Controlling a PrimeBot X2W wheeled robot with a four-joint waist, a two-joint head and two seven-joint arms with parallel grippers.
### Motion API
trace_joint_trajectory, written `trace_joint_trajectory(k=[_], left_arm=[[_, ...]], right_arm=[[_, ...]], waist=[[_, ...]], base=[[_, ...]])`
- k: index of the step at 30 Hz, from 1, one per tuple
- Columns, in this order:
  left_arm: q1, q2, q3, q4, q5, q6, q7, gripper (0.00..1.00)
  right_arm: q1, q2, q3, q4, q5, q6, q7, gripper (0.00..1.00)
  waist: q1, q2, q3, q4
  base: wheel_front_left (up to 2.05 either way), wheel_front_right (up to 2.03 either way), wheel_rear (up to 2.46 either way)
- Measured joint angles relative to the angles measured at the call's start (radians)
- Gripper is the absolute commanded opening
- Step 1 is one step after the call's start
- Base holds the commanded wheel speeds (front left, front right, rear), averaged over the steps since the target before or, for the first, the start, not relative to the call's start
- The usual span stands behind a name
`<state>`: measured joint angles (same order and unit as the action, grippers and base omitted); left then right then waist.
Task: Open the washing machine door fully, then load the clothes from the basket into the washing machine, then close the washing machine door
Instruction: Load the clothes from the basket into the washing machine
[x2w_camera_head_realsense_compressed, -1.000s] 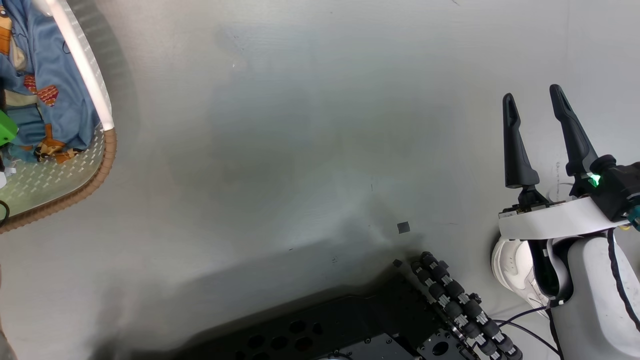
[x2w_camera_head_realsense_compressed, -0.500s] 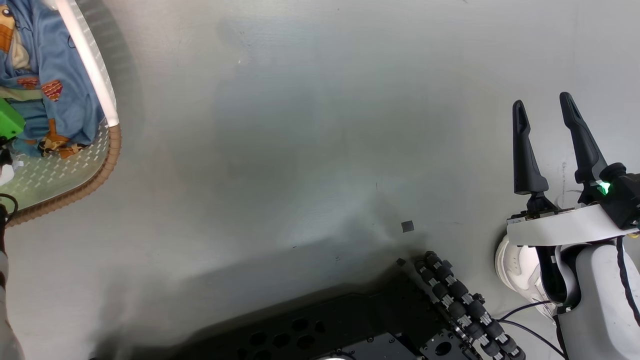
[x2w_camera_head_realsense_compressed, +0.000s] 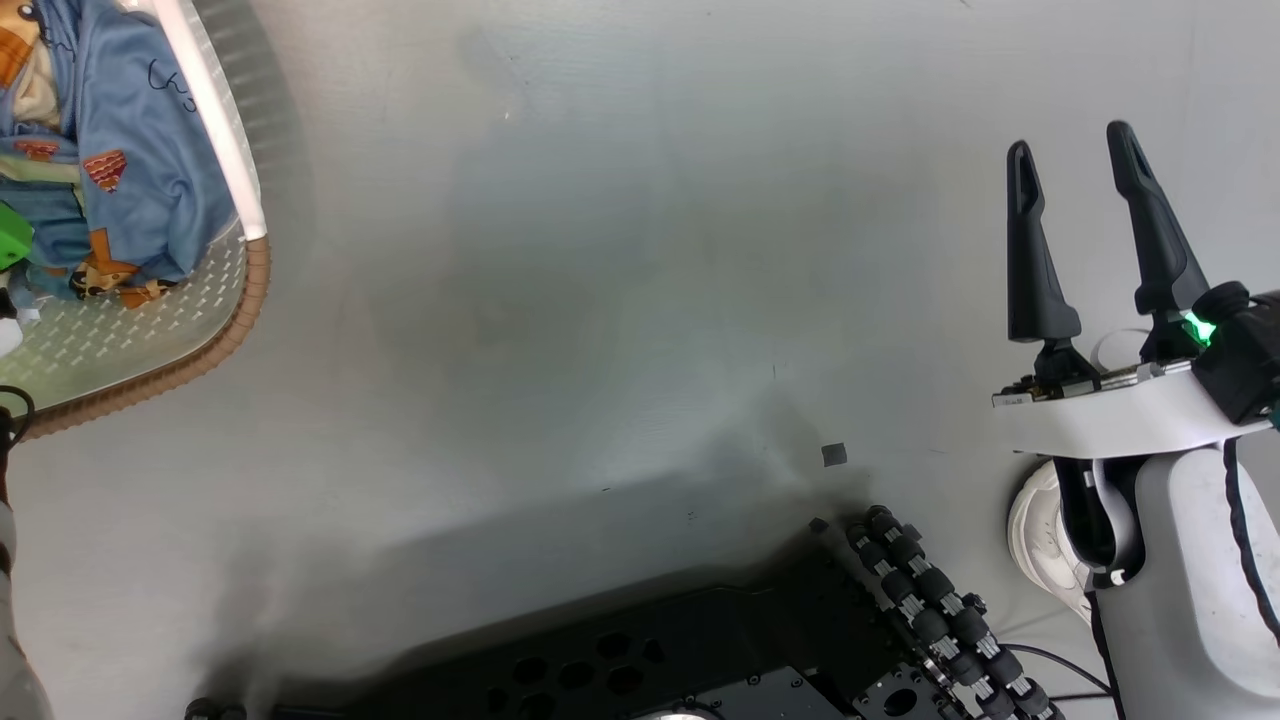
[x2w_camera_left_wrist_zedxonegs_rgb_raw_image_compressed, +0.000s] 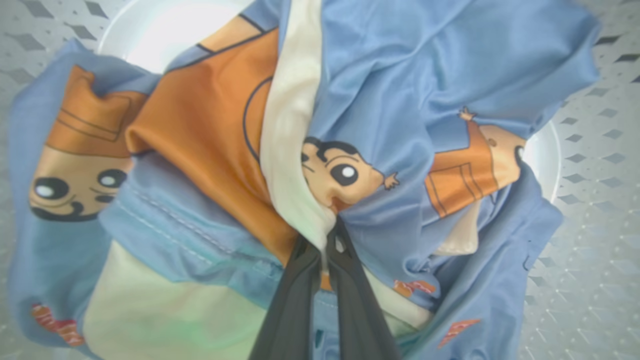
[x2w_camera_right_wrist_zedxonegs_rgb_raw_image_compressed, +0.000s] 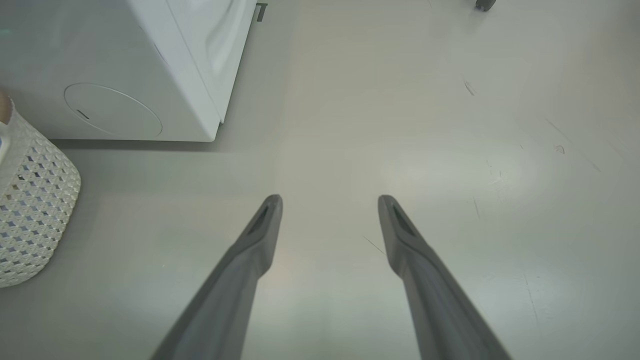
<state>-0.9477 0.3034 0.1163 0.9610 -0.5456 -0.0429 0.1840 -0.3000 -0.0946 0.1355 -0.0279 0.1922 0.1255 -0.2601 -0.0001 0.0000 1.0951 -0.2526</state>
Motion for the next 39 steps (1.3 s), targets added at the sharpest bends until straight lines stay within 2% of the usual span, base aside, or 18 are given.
trace_joint_trajectory(k=[5,20,29,39], left_arm=[[0.006,-0.006,0.012,-0.004,-0.01,-0.021,-0.066,0.0],[0.128,-0.092,0.01,0.007,-0.041,-0.064,-0.218,0.0],[0.199,-0.136,0.0,0.006,-0.055,-0.073,-0.302,0.0],[0.293,-0.172,-0.063,-0.019,-0.036,-0.081,-0.397,0.0]], right_arm=[[-0.029,0.005,-0.001,0.0,-0.001,0.0,0.0,1.0],[-0.04,0.013,-0.031,0.045,-0.009,0.0,0.0,1.0],[-0.029,0.013,-0.038,0.081,-0.012,0.0,0.0,1.0],[0.016,0.008,-0.047,0.109,-0.016,0.0,0.0,1.0]], waist=[[0.0,0.0,-0.009,0.007],[0.0,0.0,-0.128,0.046],[0.0,0.0,-0.241,0.083],[0.0,0.0,-0.382,0.117]], base=[[0.0,0.0,0.0],[0.0,0.0,0.0],[0.0,0.0,0.0],[0.0,0.0,0.0]])
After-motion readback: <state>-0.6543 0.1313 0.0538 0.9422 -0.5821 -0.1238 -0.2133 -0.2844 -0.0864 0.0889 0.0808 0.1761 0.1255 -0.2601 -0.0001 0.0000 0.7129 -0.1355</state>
